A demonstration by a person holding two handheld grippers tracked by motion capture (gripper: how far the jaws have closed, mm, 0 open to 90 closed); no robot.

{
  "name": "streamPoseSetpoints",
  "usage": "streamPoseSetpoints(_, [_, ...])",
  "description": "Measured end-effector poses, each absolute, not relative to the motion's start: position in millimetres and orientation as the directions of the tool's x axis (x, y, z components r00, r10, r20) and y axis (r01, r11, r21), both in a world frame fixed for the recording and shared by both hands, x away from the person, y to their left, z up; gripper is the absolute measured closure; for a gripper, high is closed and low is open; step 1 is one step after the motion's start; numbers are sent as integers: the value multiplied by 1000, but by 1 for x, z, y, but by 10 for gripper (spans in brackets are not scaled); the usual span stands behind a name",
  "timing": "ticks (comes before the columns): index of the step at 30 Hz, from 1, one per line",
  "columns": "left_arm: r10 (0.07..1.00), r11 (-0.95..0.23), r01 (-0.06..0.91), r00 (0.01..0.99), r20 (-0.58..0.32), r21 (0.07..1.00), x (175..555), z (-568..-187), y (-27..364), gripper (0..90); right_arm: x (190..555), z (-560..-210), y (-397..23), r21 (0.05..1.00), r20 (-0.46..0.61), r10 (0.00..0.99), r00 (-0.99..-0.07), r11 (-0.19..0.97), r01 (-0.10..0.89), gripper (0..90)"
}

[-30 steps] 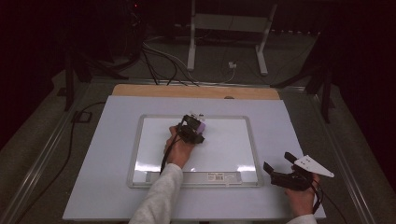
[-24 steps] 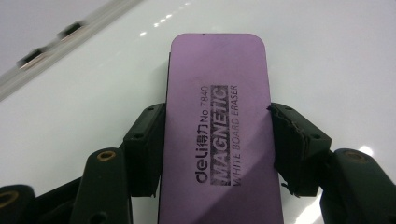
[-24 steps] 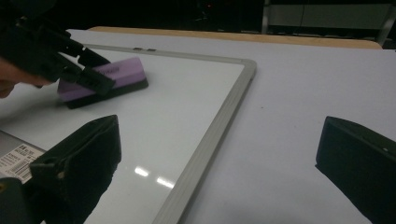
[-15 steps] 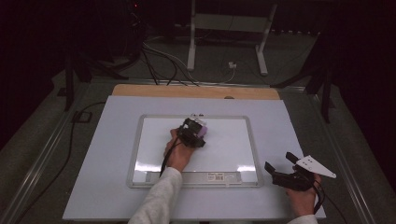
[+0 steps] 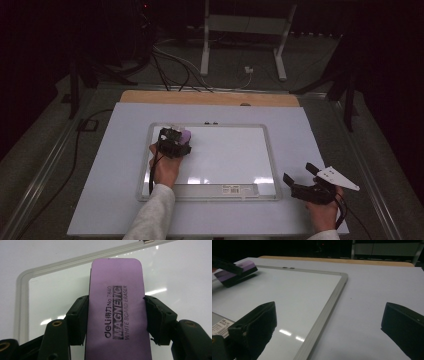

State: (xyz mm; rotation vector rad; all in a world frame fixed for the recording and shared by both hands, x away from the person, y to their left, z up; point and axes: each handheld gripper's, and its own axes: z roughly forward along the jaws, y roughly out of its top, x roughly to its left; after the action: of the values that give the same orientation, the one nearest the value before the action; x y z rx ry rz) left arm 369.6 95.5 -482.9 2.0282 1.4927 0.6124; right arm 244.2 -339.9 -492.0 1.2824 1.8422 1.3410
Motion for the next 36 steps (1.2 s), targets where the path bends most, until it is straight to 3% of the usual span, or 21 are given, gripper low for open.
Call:
streamPoseSetpoints(14, [952, -270, 700, 295, 76, 661, 321, -485, 122, 417, 244, -492, -339, 921, 116, 902, -416, 60, 385, 5])
streamPoseSetpoints(26, [958, -236, 726, 285, 29, 646, 304, -498, 148, 413, 243, -492, -338, 920, 112, 900, -421, 65, 386, 5])
streamPoseSetpoints(31, [934, -267, 610, 355, 44, 746, 295, -493, 152, 279, 243, -492, -337, 921, 113, 900, -421, 64, 385, 5])
streamPoseSetpoints(36, [883, -354, 548, 462, 79, 758, 290, -486, 150, 336, 243, -492, -337, 920, 114, 899, -422, 64, 386, 5])
